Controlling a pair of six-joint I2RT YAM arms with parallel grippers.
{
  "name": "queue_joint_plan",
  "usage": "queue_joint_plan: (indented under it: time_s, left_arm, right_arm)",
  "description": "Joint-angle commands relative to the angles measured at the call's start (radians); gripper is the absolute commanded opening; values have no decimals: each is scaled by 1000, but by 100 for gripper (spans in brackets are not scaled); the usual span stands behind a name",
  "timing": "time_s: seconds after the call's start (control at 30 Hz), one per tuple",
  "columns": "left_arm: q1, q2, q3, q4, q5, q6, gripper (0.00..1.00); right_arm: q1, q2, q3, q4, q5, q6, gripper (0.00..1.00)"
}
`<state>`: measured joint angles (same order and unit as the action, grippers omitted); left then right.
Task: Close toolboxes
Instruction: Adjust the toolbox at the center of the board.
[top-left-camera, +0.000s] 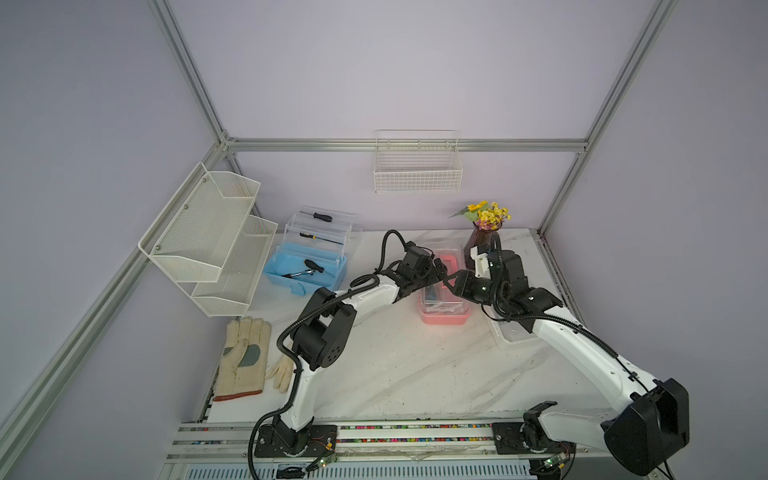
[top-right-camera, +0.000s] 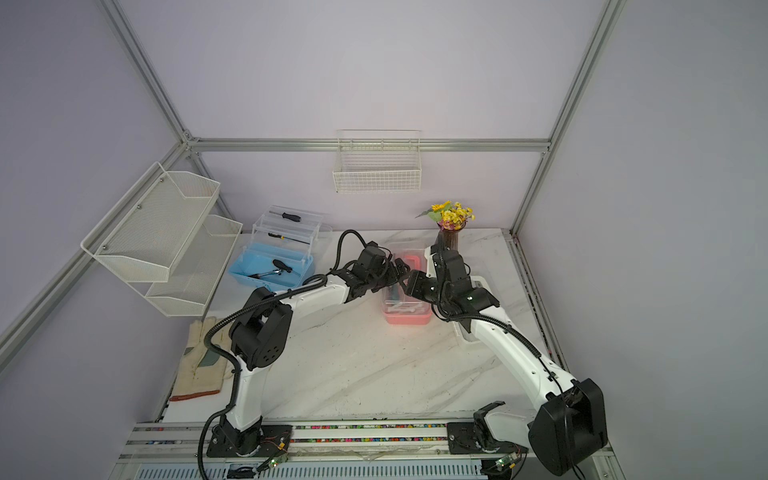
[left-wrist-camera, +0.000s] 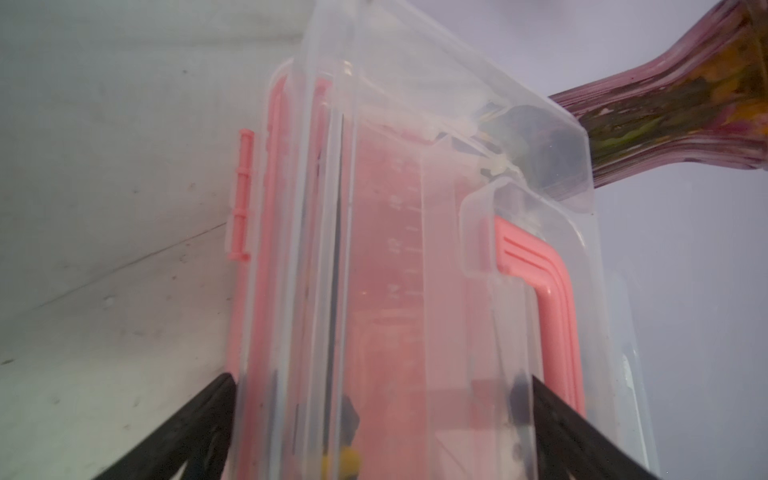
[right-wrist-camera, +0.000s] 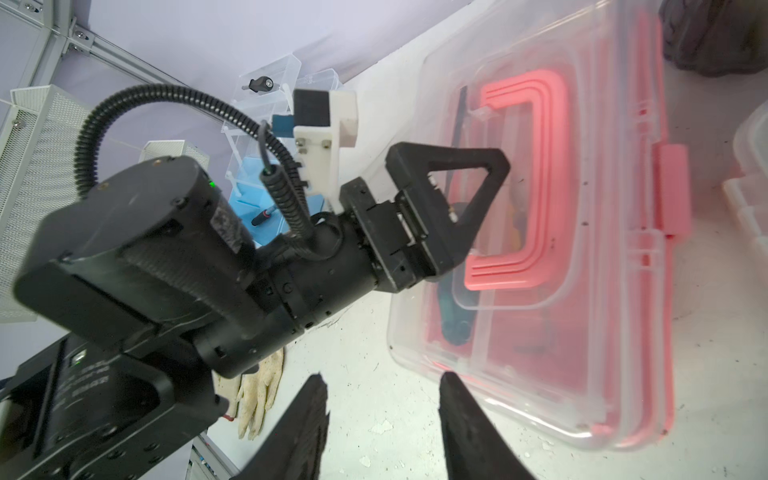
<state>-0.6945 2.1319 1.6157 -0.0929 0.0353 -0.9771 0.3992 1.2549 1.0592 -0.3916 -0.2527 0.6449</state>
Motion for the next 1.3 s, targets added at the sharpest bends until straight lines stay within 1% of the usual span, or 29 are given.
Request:
queue_joint_plan:
  time_s: [0.0,0.17,0.3,0.4,0.57,0.63,0.83,0.93,1.07,1.1,1.2,1.27]
  left_arm:
    - [-34,66,24,-35,61,18,100]
    - [-34,-6,40,-102,-4,125,100]
    - [-34,-49,89,-199,-45,212,100]
    - [-35,-76,104,-237,-67,250,100]
    - [-33,-116,84,-241,-97,268,100]
    - [-30,-124,72,-240,-104,273,100]
    - [-25,-131,26,-268,-118,314,100]
    - [-24,-152,-5,-309,-151,347,100]
    - [-23,-194,-62,-386,-209,402,100]
    - [-24,-205,-84,-410,-226,412,100]
    - [-19,-237,-146,-497,-286,395,95]
    - [-13,-269,-215,-505,-292,391,92]
  right_arm:
    - [-4,-6,45,-15,7,-21,47]
    - [-5,5,45,-9,3,-21,48]
    - [-5,13,47,2,1,-19,47]
    - [-6,16,52,3,7,-19,47]
    - [-7,23,48,5,9,-4,47]
    - [-27,22,38,1,7,12,47]
    - [-138,-22,-68,52,-93,61,48]
    - [-155,-32,-141,113,-150,90,48]
    - [-157,-53,-272,235,-169,160,48]
    - [-157,-62,-299,258,-166,179,50]
    - [-157,-88,-348,284,-135,204,62]
    - [-157,-95,-372,300,-136,214,65]
